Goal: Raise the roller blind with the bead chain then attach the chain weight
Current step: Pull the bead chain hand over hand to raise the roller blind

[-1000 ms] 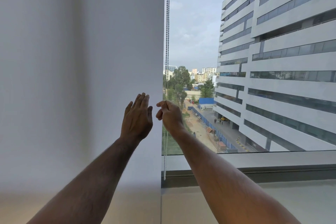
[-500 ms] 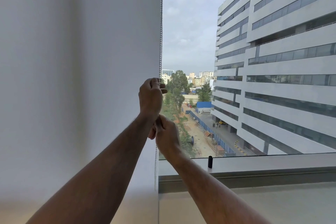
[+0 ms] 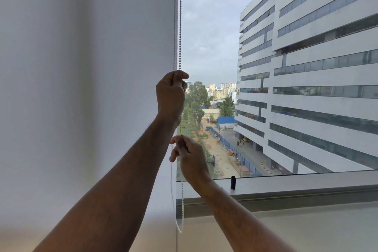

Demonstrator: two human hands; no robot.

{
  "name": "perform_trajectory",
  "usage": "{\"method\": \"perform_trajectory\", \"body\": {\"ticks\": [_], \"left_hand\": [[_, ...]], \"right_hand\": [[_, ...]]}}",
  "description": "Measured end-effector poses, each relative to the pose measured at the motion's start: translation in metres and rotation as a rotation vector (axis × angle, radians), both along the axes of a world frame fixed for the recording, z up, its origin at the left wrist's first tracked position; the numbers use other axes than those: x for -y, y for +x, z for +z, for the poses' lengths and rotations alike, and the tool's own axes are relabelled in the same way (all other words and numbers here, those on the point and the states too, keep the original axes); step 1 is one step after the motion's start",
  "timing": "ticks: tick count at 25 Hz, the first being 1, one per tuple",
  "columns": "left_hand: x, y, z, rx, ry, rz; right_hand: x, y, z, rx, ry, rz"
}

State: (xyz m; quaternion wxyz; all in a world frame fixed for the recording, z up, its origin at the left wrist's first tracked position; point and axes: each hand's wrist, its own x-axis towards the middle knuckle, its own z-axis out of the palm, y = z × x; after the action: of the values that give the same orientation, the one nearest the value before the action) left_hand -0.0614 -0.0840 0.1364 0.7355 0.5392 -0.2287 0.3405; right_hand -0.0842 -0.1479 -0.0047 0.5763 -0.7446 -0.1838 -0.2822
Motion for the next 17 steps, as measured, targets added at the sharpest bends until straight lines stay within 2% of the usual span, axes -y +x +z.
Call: {"method": "perform_trajectory", "body": {"ticks": [2,4,8,12,17], "left_hand": [[0.0,-0.005,0.001,0.029,0.004,0.009],[-0.001,-0.009,0.0,0.047,0.004,0.001],[-0.003,-0.021,-0.016,0.066,0.034,0.071],[-0.004,-0.033,-0.039,0.056,0.047,0.1],[-0.005,-0.047,-0.068,0.047,0.076,0.159]], "right_hand": [[0.004,-0.005,0.004,-0.032,0.04,0.044],[0.007,-0.008,0.019,-0.023,0.167,0.075],[0.01,-0.012,0.079,0.043,0.397,0.12],[0.01,-0.021,0.144,0.114,0.432,0.158],[0.002,-0.034,0.19,-0.016,0.439,0.28]]}}
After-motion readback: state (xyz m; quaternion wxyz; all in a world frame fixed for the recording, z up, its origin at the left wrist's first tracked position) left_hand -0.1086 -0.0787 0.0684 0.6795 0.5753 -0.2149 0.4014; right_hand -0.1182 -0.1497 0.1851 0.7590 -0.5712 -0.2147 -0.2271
